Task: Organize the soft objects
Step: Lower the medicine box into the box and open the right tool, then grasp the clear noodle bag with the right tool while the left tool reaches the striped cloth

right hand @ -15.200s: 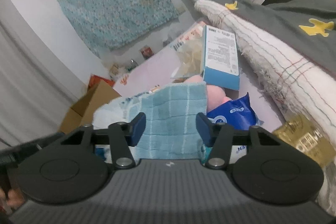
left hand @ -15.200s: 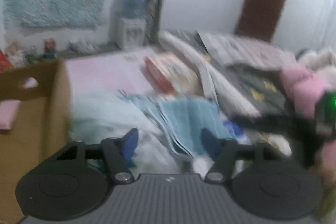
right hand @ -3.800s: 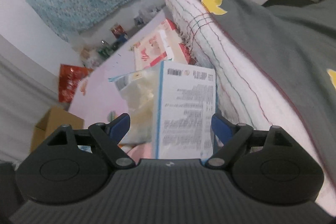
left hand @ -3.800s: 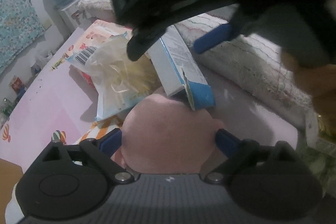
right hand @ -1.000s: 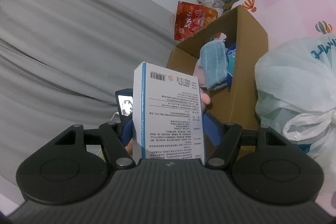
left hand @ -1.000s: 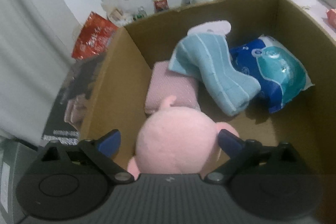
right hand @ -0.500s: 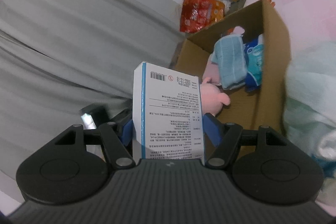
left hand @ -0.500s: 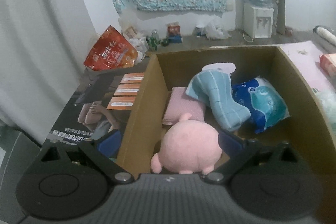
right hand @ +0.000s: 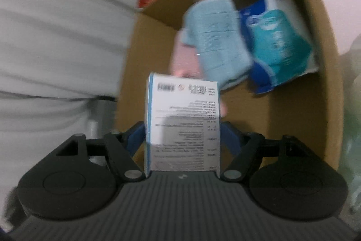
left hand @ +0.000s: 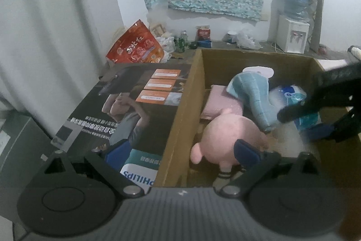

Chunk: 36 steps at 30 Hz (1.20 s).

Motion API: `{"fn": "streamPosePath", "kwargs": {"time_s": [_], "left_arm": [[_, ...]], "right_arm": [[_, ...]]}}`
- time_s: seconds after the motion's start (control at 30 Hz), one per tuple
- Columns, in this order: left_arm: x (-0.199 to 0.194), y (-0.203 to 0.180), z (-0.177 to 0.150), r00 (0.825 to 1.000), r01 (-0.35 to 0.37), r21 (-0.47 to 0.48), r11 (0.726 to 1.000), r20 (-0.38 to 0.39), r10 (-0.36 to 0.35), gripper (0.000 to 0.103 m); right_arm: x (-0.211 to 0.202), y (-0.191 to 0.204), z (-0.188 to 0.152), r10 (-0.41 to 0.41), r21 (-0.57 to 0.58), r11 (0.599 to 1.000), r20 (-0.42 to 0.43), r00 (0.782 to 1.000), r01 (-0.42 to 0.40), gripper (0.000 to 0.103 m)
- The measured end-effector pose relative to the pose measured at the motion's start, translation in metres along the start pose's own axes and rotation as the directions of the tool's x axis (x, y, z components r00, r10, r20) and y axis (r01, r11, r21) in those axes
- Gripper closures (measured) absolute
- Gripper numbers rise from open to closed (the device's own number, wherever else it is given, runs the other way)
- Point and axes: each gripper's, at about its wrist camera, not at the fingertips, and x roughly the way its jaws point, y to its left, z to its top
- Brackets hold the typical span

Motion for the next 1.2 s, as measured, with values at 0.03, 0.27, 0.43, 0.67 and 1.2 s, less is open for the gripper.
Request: {"fn": "streamPosePath", "kwargs": {"time_s": [0.03,0.27,0.43,0.67,1.2], "left_arm": [[0.000,0.001,-0.001,1.000,0.004,-0.003,1.000,0.000,-0.004,0.004],[-0.002,0.002,-0.005,0.999,0.037,-0.002,0.999,0.013,-0.037,0.004],[-0.006,-0.009,-0.009,0.996,0.087,0.011,0.996,0.016,-0.087,0.004],[-0.018,-0.028,-0.012,0.989,0.142,0.033,0.989,0.026,-0.143,0.006],[-0.106,-0.101,-0.027,0.902,0.399,0.143,0.906,0.114,-0.416,0.003]], "right_arm": [[0.001,0.000,0.000,0.002,-0.007,1.000,-0.001,1.000,-0.002,0.029],[-0.010,0.017,-0.005,-0.082,-0.119,0.989,0.049,0.995,0.087,0.030],[-0.031,0.026,-0.007,-0.037,-0.170,0.984,0.098,0.994,0.053,0.034],[-0.110,0.020,-0.026,0.134,-0.240,0.966,0.151,0.979,-0.095,0.034],[-0.266,-0.151,-0.148,0.286,-0.007,0.953,0.346,0.894,-0.302,0.022]]}}
